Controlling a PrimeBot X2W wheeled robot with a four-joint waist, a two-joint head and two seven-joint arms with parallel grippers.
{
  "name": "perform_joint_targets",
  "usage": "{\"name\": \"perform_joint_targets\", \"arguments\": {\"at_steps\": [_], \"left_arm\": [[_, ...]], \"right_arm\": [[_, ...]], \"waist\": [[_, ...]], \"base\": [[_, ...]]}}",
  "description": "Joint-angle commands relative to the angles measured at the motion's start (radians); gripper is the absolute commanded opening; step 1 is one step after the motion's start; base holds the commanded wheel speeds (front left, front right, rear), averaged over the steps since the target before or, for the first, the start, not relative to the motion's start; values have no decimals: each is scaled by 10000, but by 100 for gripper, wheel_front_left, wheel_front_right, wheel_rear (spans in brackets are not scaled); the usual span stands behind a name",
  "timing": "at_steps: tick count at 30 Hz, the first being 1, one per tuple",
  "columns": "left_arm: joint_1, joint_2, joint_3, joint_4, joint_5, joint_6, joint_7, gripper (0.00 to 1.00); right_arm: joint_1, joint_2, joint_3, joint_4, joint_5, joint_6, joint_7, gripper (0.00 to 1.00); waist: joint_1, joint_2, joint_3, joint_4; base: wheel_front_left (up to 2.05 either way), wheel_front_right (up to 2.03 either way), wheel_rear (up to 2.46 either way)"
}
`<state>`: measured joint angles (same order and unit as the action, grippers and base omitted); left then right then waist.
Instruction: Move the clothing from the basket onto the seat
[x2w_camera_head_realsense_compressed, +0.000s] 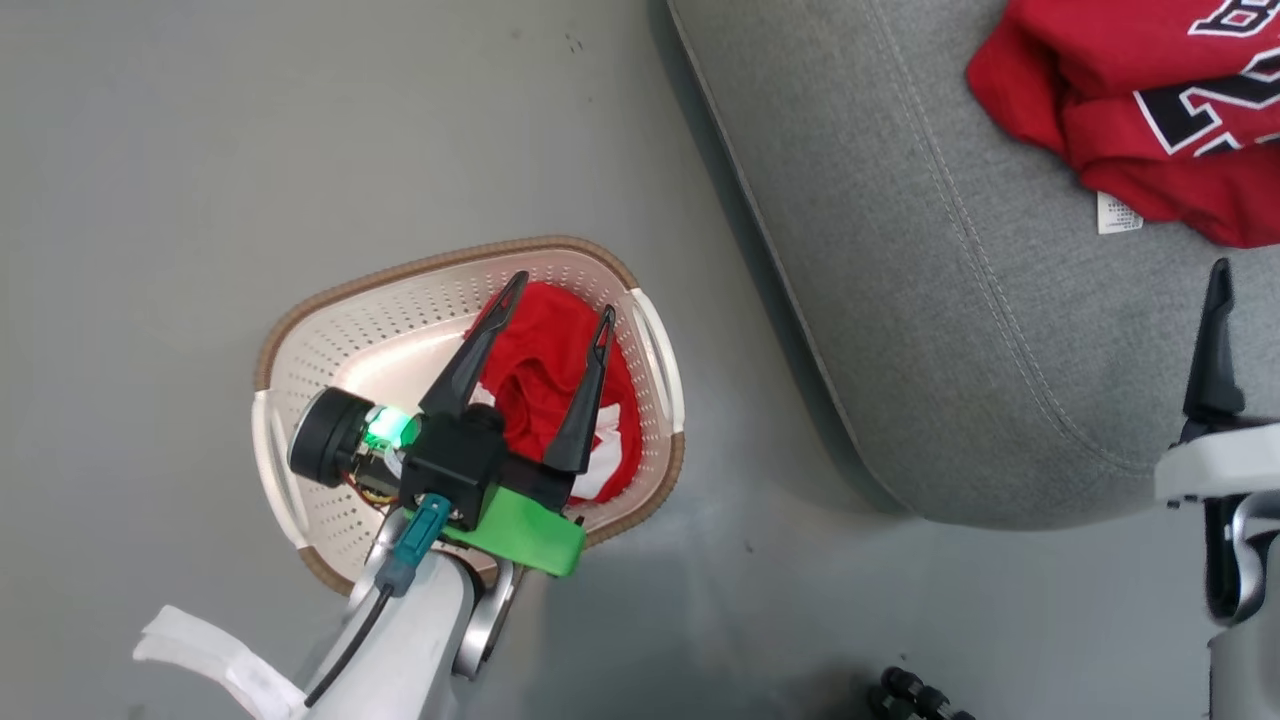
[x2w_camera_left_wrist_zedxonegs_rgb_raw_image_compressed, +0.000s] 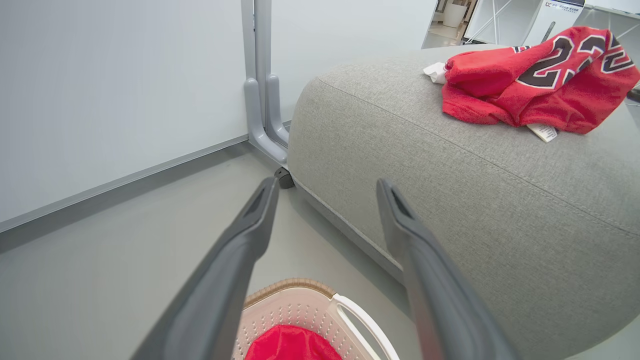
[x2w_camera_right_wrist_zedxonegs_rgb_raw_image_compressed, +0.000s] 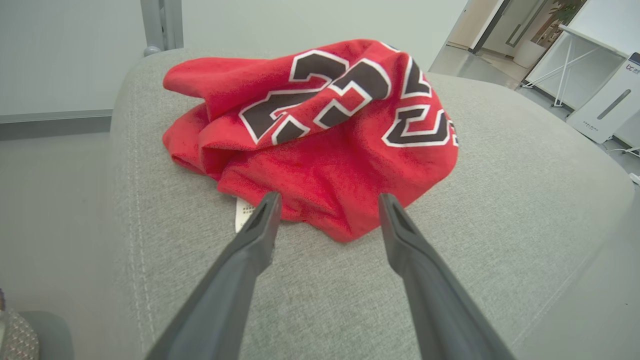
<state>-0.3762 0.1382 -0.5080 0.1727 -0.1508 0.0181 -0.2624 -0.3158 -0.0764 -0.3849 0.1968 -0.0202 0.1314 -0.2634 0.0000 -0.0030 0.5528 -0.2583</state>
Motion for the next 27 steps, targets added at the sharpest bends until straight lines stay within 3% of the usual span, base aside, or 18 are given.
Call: {"name": "perform_joint_targets", "arguments": {"at_steps": [1, 7, 13, 21, 27], "left_arm": [[390, -99, 164, -22, -79, 76, -30, 100], [1245, -579, 897, -120, -350, 127, -31, 100], [2240, -796, 1989, -260, -495, 344, -22, 100], [3832, -872, 3426, -841, -689, 637, -23, 100], [4673, -879, 3745, -1428, -457, 627, -21, 100]], "right_arm": [[369, 74, 148, -85, 17, -14, -22, 100], [1386, 232, 764, -192, 170, -14, -22, 100], [1877, 223, 1943, -80, 788, -14, -21, 100], [2476, 239, 3173, -519, 1195, -14, -21, 100], [3061, 236, 3993, -908, 1393, -14, -21, 100]], "waist": [[0, 30, -1256, 1036], [0, 30, -2547, 2005], [0, 30, -3710, 2473], [0, 30, -5075, 2357], [0, 30, -5783, 2171]], "base": [[0, 0, 0], [0, 0, 0], [0, 0, 0], [0, 0, 0], [0, 0, 0]]}}
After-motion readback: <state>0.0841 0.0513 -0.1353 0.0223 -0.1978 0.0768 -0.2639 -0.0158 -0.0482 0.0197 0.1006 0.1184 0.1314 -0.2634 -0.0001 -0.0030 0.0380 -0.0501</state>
